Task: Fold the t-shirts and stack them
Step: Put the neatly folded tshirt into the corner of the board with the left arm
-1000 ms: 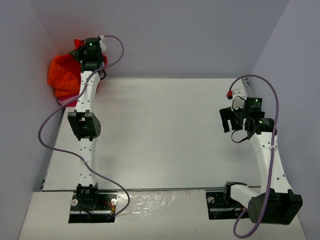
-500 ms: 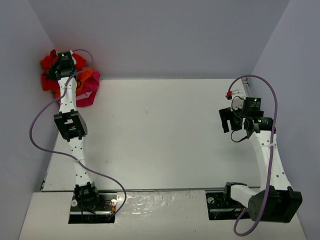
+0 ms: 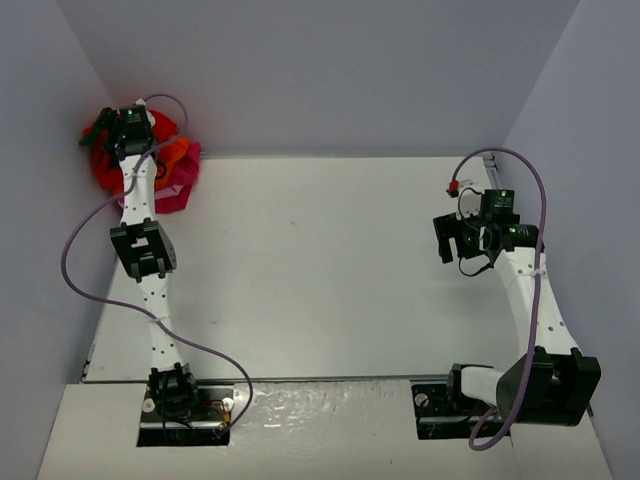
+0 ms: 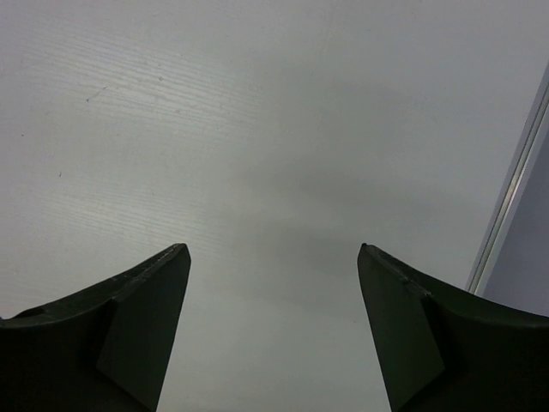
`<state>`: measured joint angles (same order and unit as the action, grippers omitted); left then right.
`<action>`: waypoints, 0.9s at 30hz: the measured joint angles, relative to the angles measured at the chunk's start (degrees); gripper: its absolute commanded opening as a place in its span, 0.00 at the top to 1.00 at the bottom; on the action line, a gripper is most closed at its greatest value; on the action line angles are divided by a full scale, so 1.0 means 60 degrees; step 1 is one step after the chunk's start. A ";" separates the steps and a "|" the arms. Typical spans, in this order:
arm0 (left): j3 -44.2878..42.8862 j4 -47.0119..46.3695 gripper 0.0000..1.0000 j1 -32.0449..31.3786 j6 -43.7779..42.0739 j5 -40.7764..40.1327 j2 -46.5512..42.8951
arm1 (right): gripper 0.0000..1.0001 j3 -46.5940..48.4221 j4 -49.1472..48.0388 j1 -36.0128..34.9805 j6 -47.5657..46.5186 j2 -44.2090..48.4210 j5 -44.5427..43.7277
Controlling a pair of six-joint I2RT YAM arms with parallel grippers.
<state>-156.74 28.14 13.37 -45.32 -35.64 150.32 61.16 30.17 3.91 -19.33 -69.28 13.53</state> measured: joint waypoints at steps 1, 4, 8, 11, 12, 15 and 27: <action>0.0030 0.0001 0.03 0.0013 0.0173 0.0096 -0.0060 | 0.24 0.0010 -0.0005 -0.0009 -0.0001 0.0000 0.0017; 0.0097 0.0115 0.03 0.0035 0.0800 0.0525 -0.0360 | 0.24 0.0023 -0.0018 -0.0057 -0.0008 0.0000 0.0071; 0.0171 0.0459 0.03 0.0033 0.1732 0.1232 -0.1097 | 0.22 0.0063 -0.0012 -0.0149 -0.0049 0.0003 0.0074; 0.0430 0.0758 0.03 0.0052 0.2454 0.1864 -0.1993 | 0.18 0.0313 -0.0001 -0.0220 -0.0098 0.0035 0.0007; 0.0549 0.0898 0.03 0.0067 0.2728 0.2075 -0.2357 | 0.17 0.0460 -0.0019 -0.0226 -0.0125 0.0054 -0.0019; 0.1079 0.1132 0.03 0.0133 0.3516 0.2728 -0.3598 | 0.13 0.0904 -0.0135 -0.0231 -0.0181 0.0158 -0.0114; 0.9881 -0.1090 0.03 0.0552 0.6526 0.6898 -1.0570 | 0.00 0.1133 -0.1868 -0.0244 0.0546 0.0201 -0.0547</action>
<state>-97.45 21.60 16.69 -6.16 5.74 86.90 67.96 18.96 2.44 -16.05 -68.07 10.25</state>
